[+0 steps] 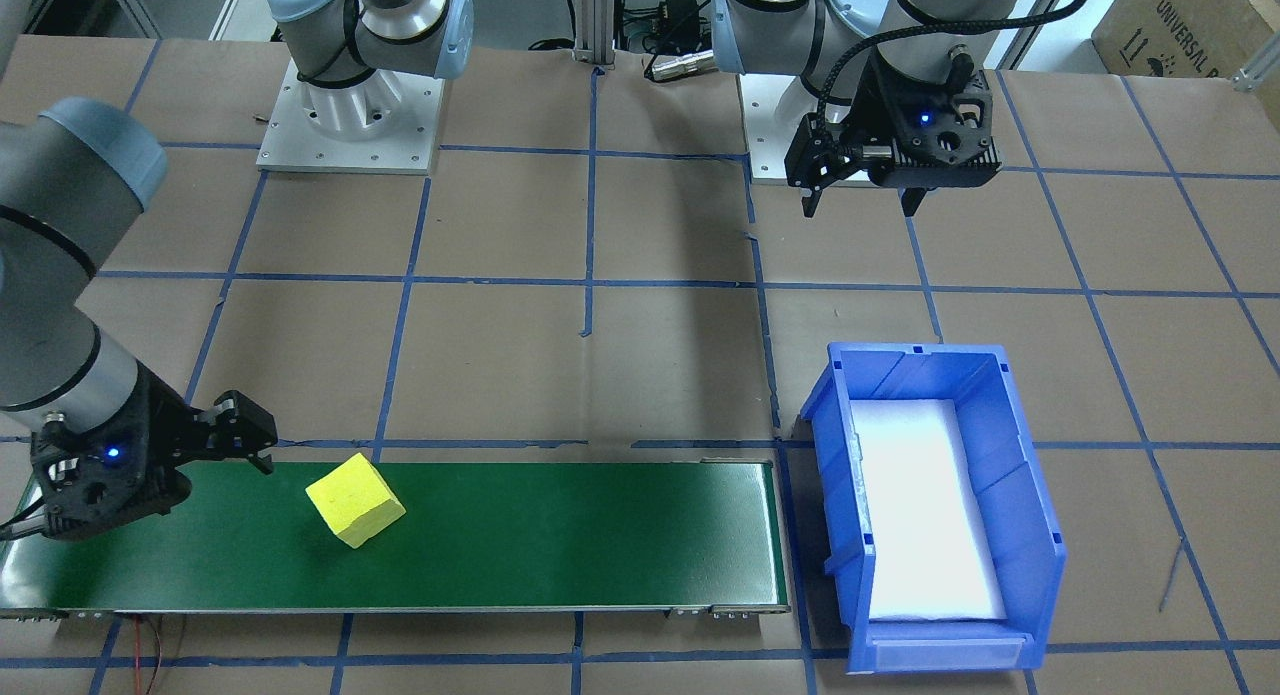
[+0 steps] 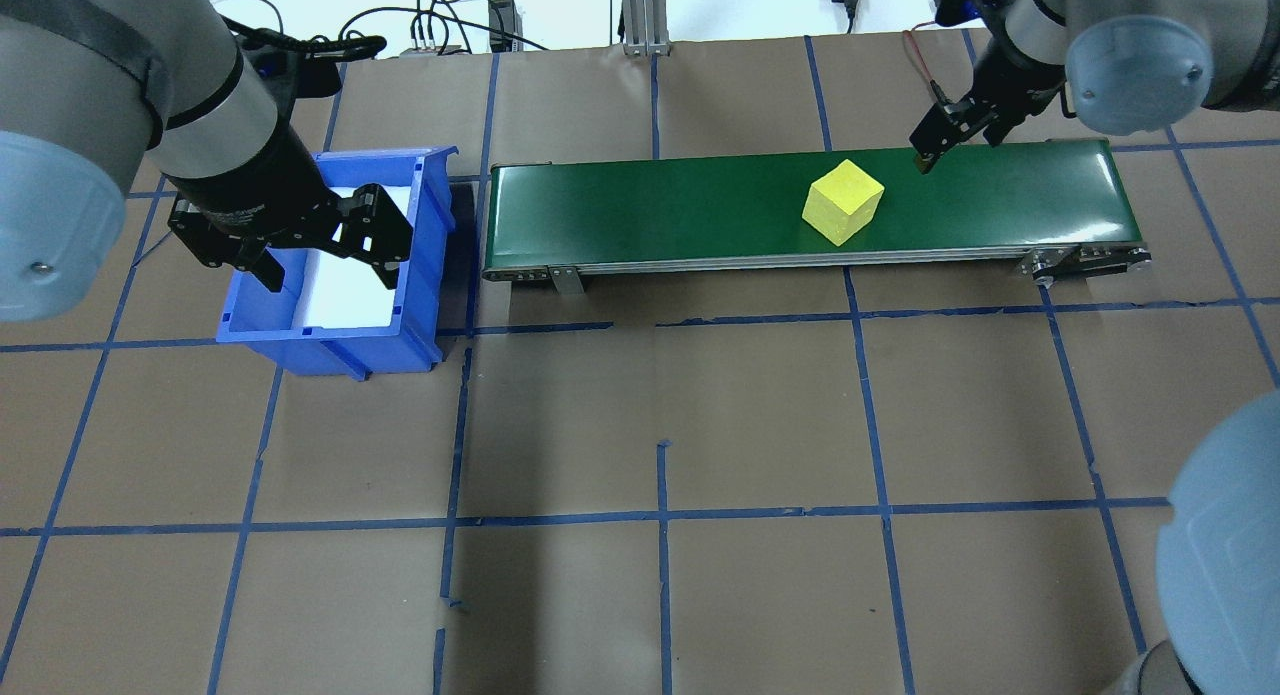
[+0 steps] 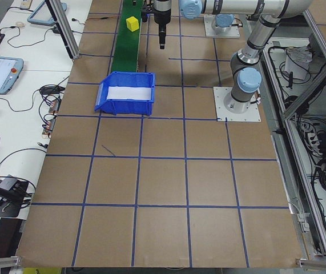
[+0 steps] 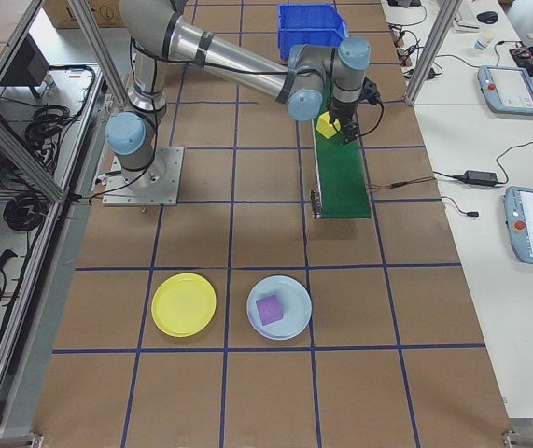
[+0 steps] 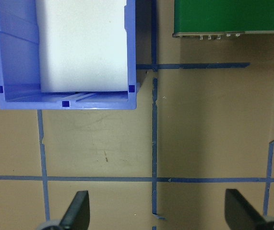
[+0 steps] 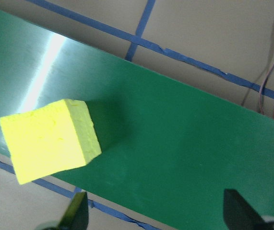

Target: Move block left to right into plate

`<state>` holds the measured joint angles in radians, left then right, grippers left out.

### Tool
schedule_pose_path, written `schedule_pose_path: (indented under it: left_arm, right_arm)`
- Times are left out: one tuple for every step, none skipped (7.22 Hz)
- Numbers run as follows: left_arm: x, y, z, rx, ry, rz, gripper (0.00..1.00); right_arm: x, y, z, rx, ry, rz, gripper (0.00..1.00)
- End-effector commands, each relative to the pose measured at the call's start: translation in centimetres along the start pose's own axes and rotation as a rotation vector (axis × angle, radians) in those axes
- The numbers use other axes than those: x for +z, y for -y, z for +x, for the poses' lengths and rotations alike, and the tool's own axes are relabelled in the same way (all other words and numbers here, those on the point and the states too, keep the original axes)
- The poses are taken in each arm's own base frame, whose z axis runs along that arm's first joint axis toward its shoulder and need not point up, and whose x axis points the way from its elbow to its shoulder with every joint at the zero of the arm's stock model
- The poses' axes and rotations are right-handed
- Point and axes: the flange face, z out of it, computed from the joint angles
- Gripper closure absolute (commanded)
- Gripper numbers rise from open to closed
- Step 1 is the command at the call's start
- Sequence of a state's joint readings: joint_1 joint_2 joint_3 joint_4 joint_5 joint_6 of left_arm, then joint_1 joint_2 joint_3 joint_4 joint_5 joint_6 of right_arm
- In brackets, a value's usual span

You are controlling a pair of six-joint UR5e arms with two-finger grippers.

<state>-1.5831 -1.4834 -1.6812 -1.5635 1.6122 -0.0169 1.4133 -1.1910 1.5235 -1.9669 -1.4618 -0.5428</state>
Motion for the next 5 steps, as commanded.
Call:
schedule_pose_path:
  left_arm:
    - [0.0, 0.0, 0.0, 0.000, 0.000, 0.000, 0.00]
    - [0.1, 0.0, 0.0, 0.000, 0.002, -0.003, 0.00]
    - [0.0, 0.0, 0.0, 0.000, 0.000, 0.000, 0.00]
    - [0.1, 0.0, 0.0, 0.000, 0.000, -0.003, 0.00]
    - [0.1, 0.0, 0.0, 0.000, 0.000, -0.003, 0.00]
  right_arm:
    - [1.6, 1.1, -3.0, 0.029, 0.031, -0.007, 0.03]
    - [2.7, 1.6, -2.6, 0.025, 0.034, -0.013, 0.02]
    - [4.0, 1.9, -2.3, 0.019, 0.035, -0.016, 0.00]
    - [4.5, 1.8, -2.2, 0.009, 0.037, -0.023, 0.00]
    - [5.3, 1.6, -2.2, 0.008, 0.043, -0.037, 0.00]
